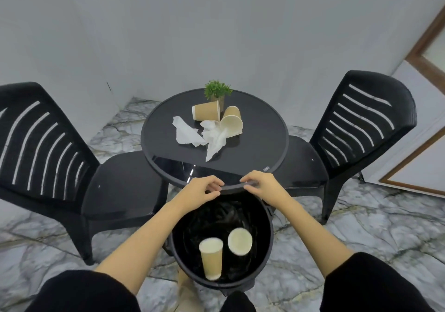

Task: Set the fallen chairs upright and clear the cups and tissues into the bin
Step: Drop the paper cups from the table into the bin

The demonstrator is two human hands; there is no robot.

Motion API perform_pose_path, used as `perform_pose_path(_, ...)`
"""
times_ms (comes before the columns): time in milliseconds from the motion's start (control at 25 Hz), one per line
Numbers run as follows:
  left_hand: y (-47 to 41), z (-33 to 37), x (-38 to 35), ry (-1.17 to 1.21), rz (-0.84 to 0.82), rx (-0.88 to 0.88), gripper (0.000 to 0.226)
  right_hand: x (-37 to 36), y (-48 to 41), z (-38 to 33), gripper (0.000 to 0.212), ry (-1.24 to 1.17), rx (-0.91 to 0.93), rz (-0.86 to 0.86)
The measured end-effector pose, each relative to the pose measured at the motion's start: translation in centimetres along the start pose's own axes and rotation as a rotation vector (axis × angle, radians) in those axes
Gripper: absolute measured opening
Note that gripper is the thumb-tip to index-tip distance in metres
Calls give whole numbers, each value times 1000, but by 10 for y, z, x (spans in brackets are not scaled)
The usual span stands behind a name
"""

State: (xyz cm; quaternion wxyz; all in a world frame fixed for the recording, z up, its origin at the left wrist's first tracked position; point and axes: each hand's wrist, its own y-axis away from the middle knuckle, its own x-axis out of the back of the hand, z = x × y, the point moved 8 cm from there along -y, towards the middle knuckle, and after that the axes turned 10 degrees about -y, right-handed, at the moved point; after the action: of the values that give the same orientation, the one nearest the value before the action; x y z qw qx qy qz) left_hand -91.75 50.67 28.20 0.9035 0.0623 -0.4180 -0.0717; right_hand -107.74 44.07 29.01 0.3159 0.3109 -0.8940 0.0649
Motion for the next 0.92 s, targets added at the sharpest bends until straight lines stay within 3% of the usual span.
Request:
perform_pose_path(440,-145,-69,117,0,27,-18,26,38,-168,-13,23,38,-54,180)
perform_pose_path(760,-265,-68,162,-223,-44,-152,27,60,-249,13,33,221,-116,249)
perform_pose_path(920,-306,-32,143,-521,-110,-353,34,60,-259,34,39,233,-182,235)
